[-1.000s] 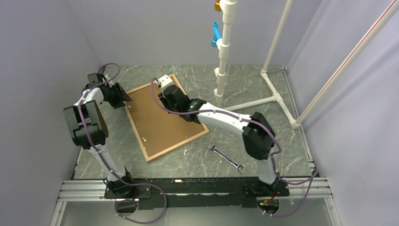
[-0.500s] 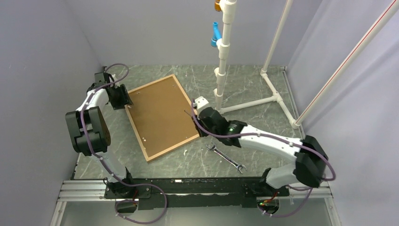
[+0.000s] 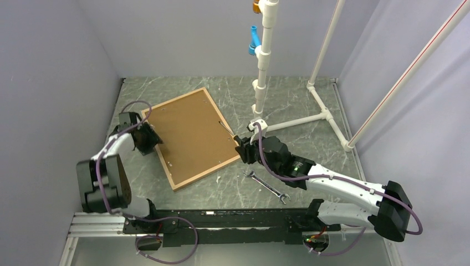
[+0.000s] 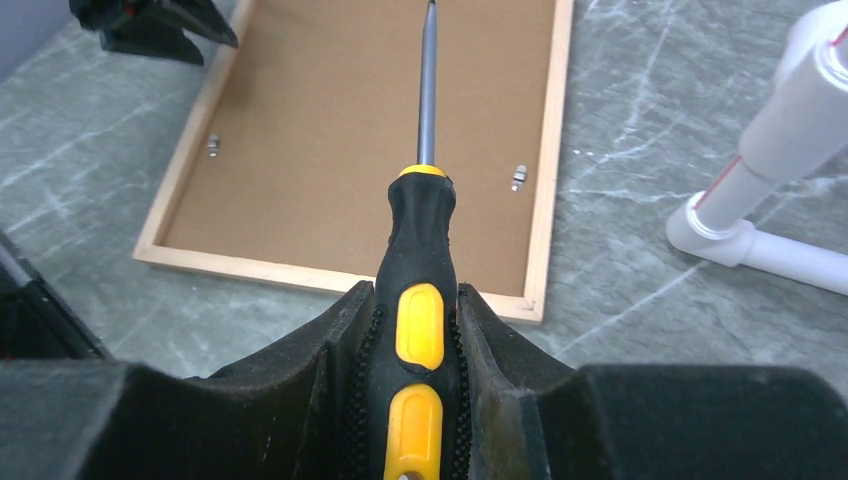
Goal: Take the photo out of the frame
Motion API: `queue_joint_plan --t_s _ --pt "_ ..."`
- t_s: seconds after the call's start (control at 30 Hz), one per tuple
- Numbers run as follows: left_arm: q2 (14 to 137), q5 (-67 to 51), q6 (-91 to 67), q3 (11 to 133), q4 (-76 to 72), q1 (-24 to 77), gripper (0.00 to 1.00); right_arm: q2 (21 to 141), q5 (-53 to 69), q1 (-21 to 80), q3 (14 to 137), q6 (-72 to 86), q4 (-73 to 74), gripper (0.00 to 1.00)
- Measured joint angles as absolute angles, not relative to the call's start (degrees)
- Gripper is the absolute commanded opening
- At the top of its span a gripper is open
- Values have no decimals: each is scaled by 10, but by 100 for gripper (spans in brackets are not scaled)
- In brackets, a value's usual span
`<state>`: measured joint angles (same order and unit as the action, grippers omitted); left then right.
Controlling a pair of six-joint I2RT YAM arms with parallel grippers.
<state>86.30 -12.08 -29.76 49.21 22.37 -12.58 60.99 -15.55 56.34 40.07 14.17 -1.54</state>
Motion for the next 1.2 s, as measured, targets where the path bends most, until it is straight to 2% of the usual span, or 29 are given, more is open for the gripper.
queue_joint_plan --t_s 0.13,0.23,0.67,0.83,0.9,1.07,1.2 --pt "752 -76 -344 391 194 -120 64 610 -132 563 392 154 -39 0" --pt "704 -62 -366 354 183 -118 53 610 -114 563 381 165 -48 0" --pt "776 -72 -404 349 133 -116 48 611 -83 565 368 182 -67 0" --pt "796 -72 -413 362 148 -114 35 611 -79 566 367 183 -70 0" --pt "806 -66 -413 373 160 -111 24 611 -76 569 367 183 -71 0" --pt "812 -51 -410 385 177 -100 5 611 -73 573 367 183 -74 0" --pt "798 -46 -428 368 164 -99 0 610 -73 575 367 183 -75 0"
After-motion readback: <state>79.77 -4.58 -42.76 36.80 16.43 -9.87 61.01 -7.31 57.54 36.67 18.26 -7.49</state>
